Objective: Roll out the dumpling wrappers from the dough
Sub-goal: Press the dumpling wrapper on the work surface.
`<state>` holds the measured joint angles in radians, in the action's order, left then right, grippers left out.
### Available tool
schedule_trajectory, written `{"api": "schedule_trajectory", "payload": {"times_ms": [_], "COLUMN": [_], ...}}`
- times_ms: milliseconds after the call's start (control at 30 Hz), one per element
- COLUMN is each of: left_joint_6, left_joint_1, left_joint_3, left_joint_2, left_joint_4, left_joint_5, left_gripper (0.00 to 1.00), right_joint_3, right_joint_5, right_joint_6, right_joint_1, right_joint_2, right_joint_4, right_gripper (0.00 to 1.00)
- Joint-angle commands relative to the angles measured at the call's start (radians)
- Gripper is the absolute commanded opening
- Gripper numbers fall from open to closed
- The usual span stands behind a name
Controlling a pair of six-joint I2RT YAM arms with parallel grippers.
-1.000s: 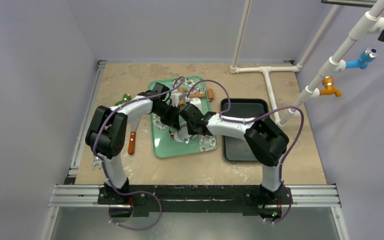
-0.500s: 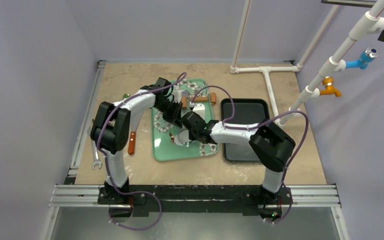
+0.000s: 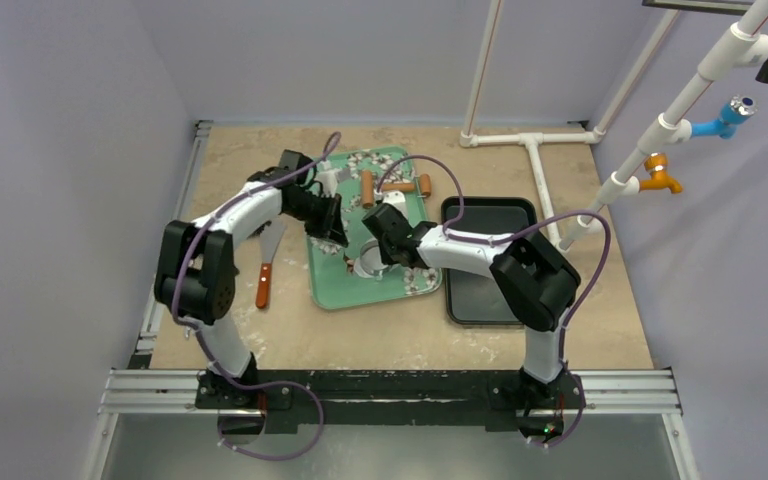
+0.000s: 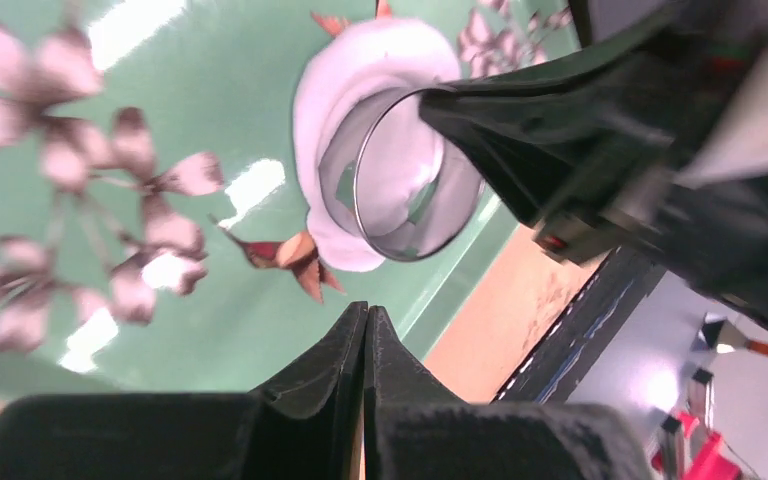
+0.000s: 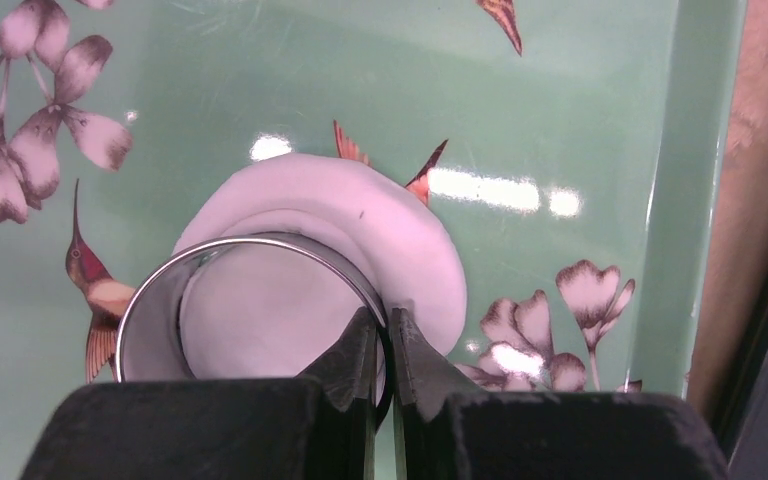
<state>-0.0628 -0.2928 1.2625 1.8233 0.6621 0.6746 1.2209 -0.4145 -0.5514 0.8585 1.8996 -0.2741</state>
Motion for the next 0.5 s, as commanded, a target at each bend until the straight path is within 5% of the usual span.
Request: {"api": "schedule_trajectory", "payload": {"times_ms": [0,200,300,467], "left_joint_6": [0.085,0.215,0.307,0.387], "left_joint_1": [0.062,0.092,0.09,0.092], "left_joint_3": [0.066,0.071,0.05,-0.002], "left_joint_2": [-0.184,-0.23,-0.21,-0.187], "left_joint_4": [0.025,0.095,0.114,0.076], "left_joint_5": [0.04,-0.002,-0.123,-0.259], "left_gripper": [0.0,0.01,0.16,0.27], "right_joint_3": [0.038,0.007,0.0,-0.028], "right_joint_5": [0.03,0.073,0.079,0.156], "right_joint_6": [0.175,0.361,0.406,0.456], "right_joint_1": [-0.004,-0.003,-0.002,0.005], "right_joint_2": [0.008,-0.009,-0.011,-0.027], "right_joint_4": [0.016,0.017,0.01,0.054], "right_gripper": [0.0,0.0,0.0,0.0]}}
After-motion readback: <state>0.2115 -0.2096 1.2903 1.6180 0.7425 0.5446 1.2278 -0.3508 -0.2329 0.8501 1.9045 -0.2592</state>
